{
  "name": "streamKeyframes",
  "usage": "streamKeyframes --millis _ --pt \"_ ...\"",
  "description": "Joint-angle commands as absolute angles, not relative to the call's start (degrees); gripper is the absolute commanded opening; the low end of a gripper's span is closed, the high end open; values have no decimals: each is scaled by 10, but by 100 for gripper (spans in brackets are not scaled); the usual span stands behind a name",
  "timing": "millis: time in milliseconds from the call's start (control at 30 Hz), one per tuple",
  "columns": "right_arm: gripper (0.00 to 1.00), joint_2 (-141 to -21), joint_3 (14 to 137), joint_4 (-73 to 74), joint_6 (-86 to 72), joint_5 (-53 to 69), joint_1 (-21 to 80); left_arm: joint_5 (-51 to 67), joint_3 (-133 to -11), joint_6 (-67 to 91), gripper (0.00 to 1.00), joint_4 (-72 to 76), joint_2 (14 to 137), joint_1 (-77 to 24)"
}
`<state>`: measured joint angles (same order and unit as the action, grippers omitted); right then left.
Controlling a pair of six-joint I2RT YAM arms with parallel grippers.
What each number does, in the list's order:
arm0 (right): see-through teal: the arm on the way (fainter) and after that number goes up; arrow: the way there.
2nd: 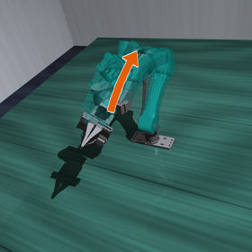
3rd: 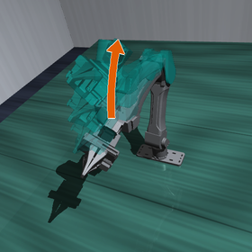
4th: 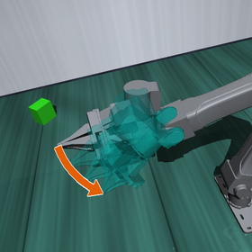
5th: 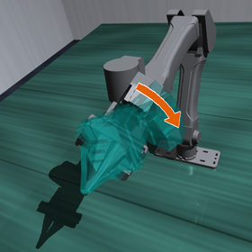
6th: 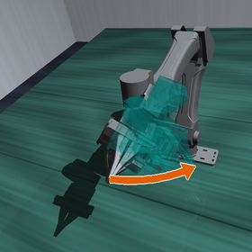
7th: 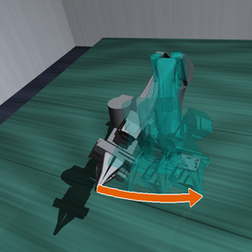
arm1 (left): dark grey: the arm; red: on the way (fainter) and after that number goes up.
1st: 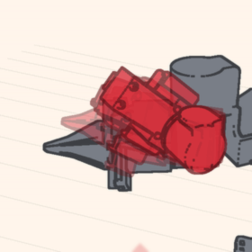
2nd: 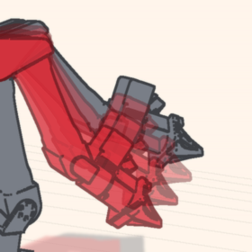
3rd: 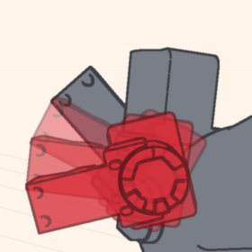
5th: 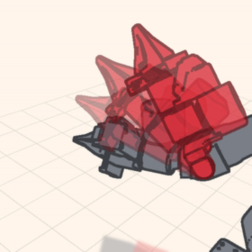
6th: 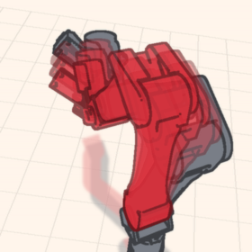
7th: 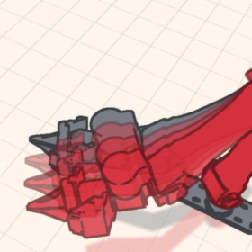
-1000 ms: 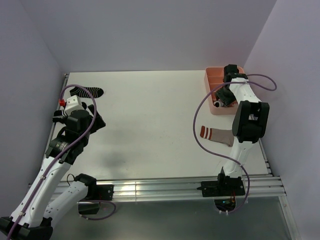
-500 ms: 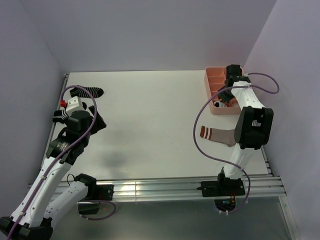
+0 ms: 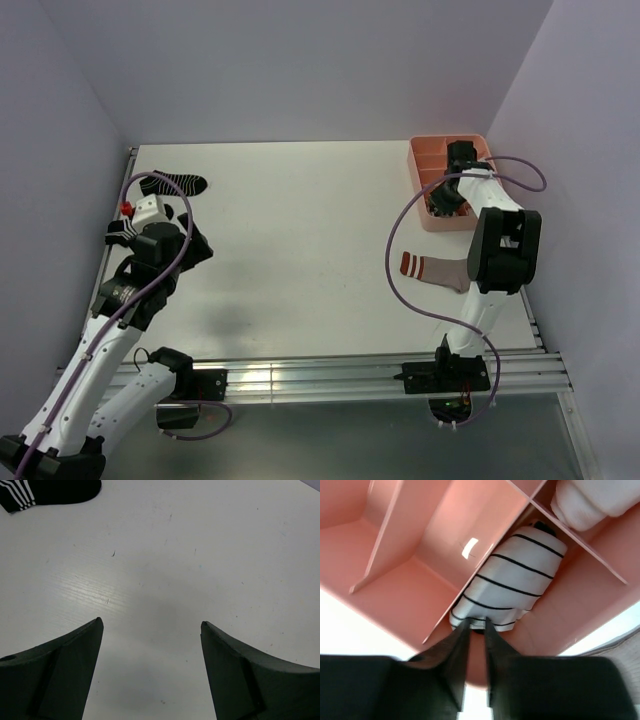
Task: Roll the socks
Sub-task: Place the sock in the storage box.
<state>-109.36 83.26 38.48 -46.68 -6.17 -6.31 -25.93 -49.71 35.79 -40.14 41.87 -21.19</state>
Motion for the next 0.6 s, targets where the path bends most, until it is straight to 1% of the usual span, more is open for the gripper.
streamKeyframes --millis 0,67,100,133,233,333,400,567 --pt "28 -1038 871 383 -430 -79 -62 -243 -499 365 84 -387 425 -210" --pt "35 -1006 877 387 -419 -85 -62 -237 -498 366 84 -380 428 -210" --pt "36 -994 878 392 -413 -93 -62 -234 -499 366 85 -378 429 -210" --pt "38 -971 875 394 -410 -98 -60 -230 -498 365 96 -376 432 -210" --pt "43 -913 838 394 -412 -119 -53 -229 -498 360 97 -366 438 -211" --pt "45 -850 762 380 -420 -126 -39 -236 -497 358 98 -359 445 -210" --pt "49 -819 700 364 -421 -133 -22 -244 -497 352 99 -358 448 -210" --pt "50 -755 572 335 -425 -138 18 -258 -498 343 100 -350 461 -210"
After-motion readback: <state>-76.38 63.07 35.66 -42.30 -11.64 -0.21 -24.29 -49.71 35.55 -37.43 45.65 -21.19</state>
